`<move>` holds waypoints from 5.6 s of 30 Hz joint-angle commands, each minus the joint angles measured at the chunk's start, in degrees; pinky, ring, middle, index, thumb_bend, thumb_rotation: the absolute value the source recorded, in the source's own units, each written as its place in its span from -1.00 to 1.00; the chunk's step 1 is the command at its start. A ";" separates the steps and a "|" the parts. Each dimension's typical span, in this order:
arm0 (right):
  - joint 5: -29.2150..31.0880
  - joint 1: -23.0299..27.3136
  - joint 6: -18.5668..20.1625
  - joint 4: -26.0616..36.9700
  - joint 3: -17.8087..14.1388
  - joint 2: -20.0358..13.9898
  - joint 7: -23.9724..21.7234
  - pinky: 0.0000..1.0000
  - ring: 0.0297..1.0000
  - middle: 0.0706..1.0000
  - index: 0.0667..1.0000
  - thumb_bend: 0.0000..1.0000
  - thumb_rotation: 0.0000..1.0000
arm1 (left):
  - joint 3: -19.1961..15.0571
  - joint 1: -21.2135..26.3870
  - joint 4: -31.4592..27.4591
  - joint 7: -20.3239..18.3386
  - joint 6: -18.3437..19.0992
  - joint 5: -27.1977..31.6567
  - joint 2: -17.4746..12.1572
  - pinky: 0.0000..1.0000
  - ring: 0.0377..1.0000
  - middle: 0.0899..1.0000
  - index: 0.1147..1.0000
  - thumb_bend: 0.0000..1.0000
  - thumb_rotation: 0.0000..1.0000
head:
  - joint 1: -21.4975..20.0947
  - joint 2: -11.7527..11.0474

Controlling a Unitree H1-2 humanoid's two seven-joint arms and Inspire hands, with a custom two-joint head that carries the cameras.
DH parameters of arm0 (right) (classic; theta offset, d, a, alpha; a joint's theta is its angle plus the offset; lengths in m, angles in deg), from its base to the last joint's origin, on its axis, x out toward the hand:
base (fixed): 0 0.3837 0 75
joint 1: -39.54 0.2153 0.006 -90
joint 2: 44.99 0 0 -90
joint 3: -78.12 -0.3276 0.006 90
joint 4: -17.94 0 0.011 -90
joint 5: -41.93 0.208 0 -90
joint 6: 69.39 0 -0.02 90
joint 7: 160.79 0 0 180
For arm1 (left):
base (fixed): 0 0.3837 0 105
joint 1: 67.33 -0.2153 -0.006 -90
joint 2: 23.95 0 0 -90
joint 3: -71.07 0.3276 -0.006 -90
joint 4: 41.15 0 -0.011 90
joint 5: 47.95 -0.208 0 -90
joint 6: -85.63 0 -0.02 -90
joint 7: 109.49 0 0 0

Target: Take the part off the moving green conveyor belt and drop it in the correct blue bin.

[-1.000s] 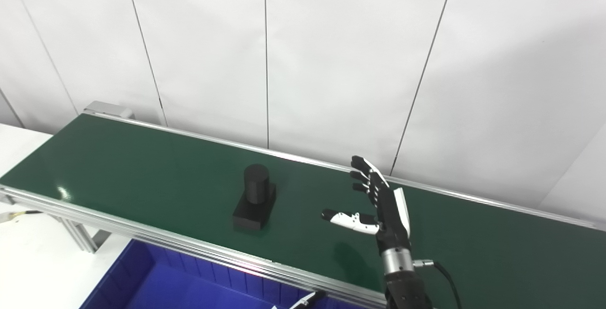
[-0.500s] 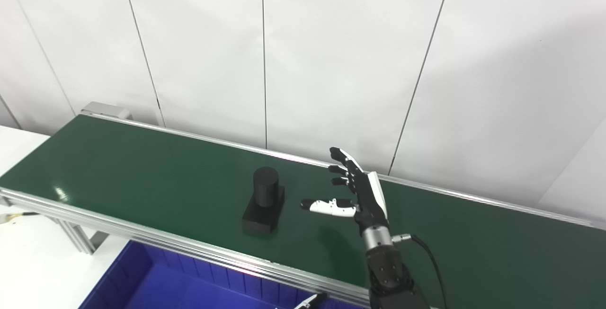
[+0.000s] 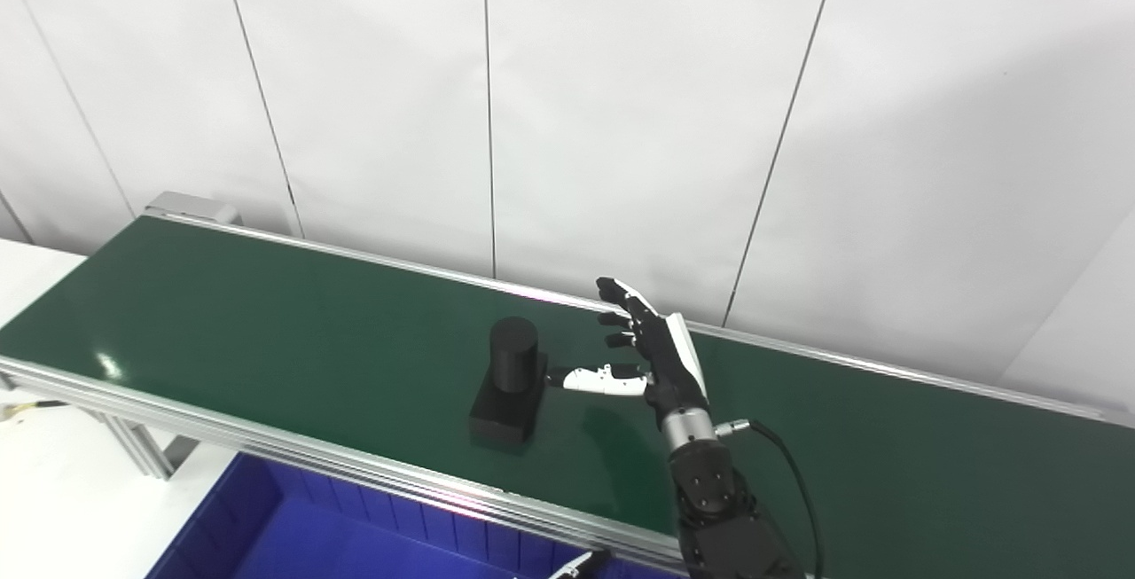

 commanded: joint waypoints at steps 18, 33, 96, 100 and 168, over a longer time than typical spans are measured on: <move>-10.84 7.53 -1.19 -10.19 4.90 1.13 8.86 0.27 0.49 0.62 0.59 1.00 -0.46 | 0.70 0.16 -2.53 0.65 -2.07 -0.65 1.76 0.60 0.84 0.90 0.83 1.00 0.72 | -0.07 0.35; -13.13 8.71 1.00 -11.83 6.06 1.12 9.05 0.30 0.56 0.66 0.59 1.00 -0.40 | 0.96 -0.27 -2.94 0.97 -2.07 -0.85 1.62 0.63 0.86 0.90 0.86 1.00 0.75 | -0.36 0.63; -8.54 -11.71 1.83 34.48 -1.14 -10.91 0.20 -0.33 -0.26 -0.20 -0.06 0.05 -1.00 | -7.52 -4.49 -17.43 -9.61 -2.07 4.69 -1.00 1.00 1.00 1.00 1.00 1.00 1.00 | -33.02 15.43; -6.97 -17.20 5.29 42.78 -3.26 -13.76 -3.18 -0.33 -0.26 -0.20 -0.06 0.05 -1.00 | -9.05 -5.14 -18.74 -11.13 -2.07 4.94 -0.84 1.00 1.00 1.00 1.00 1.00 1.00 | -34.83 15.93; -10.67 -53.68 28.30 76.84 -16.64 -18.63 -6.14 -0.41 -0.32 -0.22 -0.05 0.05 -1.00 | -22.64 -6.88 -27.78 -23.39 -0.89 10.05 -1.43 1.00 1.00 0.98 1.00 0.99 1.00 | -50.59 27.79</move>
